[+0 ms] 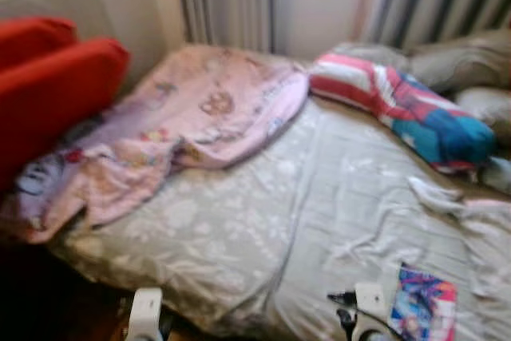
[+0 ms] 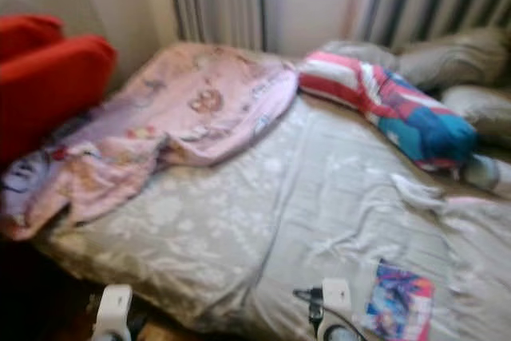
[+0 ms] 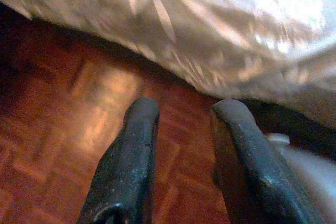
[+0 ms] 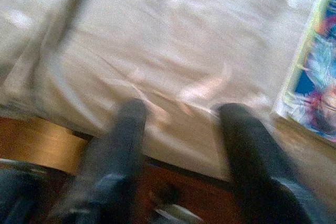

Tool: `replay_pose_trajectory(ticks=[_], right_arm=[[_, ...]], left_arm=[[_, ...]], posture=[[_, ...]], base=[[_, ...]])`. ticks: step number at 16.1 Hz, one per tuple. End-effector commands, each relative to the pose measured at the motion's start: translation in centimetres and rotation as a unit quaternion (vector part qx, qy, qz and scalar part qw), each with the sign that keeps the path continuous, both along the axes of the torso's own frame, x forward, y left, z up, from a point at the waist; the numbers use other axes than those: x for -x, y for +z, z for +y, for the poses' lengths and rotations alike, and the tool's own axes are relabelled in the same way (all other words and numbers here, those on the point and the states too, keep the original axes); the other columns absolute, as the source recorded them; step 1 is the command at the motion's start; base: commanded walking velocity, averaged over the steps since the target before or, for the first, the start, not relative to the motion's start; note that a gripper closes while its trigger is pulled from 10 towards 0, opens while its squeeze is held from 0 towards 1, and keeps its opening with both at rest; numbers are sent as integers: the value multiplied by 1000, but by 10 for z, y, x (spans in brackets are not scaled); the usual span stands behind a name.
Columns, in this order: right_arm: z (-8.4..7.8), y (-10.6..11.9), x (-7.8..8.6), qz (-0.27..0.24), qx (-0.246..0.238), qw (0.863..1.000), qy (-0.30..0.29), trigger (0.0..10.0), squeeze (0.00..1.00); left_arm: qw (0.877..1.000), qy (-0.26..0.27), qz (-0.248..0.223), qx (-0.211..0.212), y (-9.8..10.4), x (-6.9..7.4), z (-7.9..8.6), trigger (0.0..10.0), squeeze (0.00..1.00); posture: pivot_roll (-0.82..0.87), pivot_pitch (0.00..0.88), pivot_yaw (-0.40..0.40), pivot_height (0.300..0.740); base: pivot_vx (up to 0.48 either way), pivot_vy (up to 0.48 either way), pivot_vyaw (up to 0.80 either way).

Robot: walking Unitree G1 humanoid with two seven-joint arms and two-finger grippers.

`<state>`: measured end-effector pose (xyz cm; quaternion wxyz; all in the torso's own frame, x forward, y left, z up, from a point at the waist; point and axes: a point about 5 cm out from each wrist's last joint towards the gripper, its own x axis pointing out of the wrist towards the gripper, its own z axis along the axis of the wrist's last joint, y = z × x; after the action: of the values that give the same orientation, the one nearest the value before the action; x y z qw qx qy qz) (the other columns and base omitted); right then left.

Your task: Clean up the room

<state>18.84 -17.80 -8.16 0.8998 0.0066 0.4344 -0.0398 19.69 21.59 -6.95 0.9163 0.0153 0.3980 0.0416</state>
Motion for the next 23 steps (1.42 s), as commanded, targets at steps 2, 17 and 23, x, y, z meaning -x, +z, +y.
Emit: replay_pose_trajectory(ticks=[2, 17, 23], right_arm=[[-10, -5, 12, 21, 3, 1000, -21, 10000, 0], [-8, -4, 9, 18, 4, 1000, -23, 10000, 0], [-8, -4, 9, 18, 7, 1000, -21, 10000, 0]], left_arm=[[1000, -4, 4, 6, -2, 1, -5, 10000, 0], [1000, 2, 0, 4, 0, -2, -2, 10000, 0], [1000, 3, 0, 4, 0, -1, -2, 10000, 0]], posture=[[116, 0, 13, 740], [137, 0, 12, 740], [136, 0, 11, 740]], base=[[0, 405, 0], [0, 405, 122], [0, 404, 0]])
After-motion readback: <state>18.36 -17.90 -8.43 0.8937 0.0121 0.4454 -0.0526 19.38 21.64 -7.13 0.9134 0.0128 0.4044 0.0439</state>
